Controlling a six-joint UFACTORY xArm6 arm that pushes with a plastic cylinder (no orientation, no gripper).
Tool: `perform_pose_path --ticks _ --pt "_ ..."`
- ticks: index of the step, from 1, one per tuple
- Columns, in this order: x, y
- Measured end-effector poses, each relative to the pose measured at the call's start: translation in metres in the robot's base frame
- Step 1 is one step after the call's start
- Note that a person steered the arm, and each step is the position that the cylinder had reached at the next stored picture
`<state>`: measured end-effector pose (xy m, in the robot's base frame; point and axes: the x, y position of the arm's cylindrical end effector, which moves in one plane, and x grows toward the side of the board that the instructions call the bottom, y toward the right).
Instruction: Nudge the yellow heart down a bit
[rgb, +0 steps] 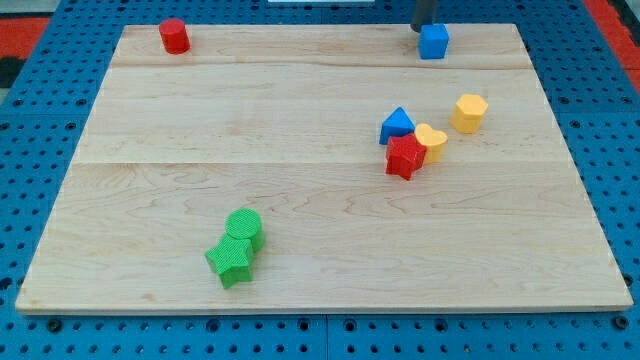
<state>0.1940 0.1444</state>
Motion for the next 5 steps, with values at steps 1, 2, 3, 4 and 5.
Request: perform_pose_path --ticks 1,2,3,4,5 --pt "0.015 0.028" --pt "0.027 0.027" --pt "0.020 -0.011" --pt "0.024 -0.023" --pt "0.064 -0.045"
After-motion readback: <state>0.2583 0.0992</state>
